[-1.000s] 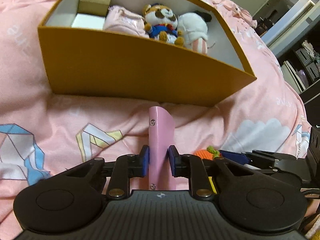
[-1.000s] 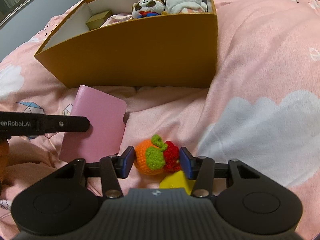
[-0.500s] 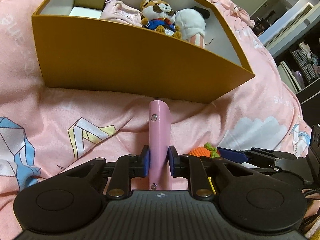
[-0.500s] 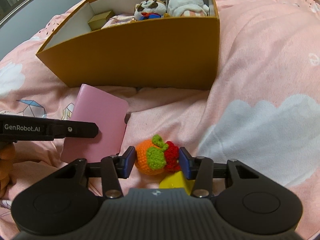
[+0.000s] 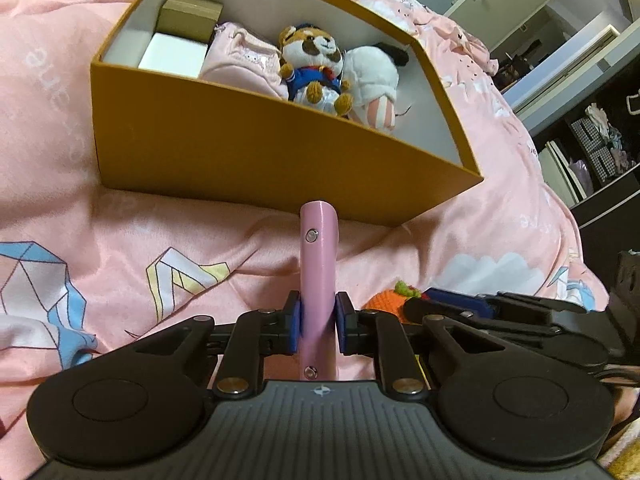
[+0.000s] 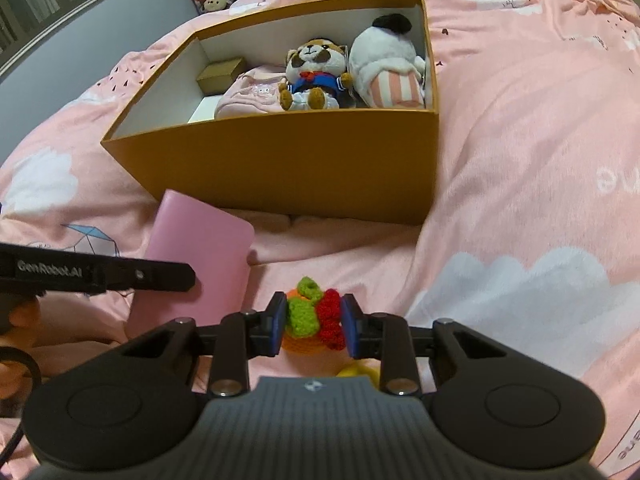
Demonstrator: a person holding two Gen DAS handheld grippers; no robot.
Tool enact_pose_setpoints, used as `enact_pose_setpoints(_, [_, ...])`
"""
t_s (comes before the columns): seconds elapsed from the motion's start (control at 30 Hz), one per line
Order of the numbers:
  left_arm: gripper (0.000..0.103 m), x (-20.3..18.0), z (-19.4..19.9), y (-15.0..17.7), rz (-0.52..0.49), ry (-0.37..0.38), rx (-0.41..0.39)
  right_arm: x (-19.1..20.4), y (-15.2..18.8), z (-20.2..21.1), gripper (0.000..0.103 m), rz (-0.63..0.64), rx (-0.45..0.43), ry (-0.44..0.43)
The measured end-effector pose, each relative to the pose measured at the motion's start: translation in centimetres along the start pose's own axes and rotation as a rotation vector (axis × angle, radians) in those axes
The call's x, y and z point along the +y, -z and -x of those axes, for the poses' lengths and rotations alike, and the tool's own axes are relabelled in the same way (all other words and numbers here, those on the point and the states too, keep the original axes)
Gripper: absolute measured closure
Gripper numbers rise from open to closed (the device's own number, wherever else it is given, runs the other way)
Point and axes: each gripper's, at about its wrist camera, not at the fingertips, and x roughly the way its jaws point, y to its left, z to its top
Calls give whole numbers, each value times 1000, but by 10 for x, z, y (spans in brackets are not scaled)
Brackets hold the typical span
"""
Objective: Organize objects
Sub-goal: 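Lift the pink case and crocheted fruit and carry them toward the orange box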
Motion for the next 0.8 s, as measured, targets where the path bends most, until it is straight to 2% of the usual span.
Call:
enact_pose_setpoints(0.17, [84, -5, 27, -5, 11, 57, -33, 1, 5, -15, 65, 13, 72, 1])
enact_pose_setpoints(0.23, [84, -7, 34, -10, 8, 61, -52, 1, 7, -21, 59, 26, 97, 5])
enact_pose_setpoints(0.4, [84, -13, 49, -17, -7, 71, -88, -4, 9, -32, 58, 14, 130, -7])
enact_pose_setpoints(0.5, [84, -15, 51, -21, -6, 69, -93, -10, 11, -39, 51, -6, 159, -21])
enact_pose_setpoints(0.63, [84, -16, 53, -24, -2, 79, -94, -9, 12, -41, 51, -4, 165, -33])
enact_pose_setpoints(0.8, [84, -18, 61, -32, -3, 89, -100, -4, 7, -32, 56, 20, 147, -38])
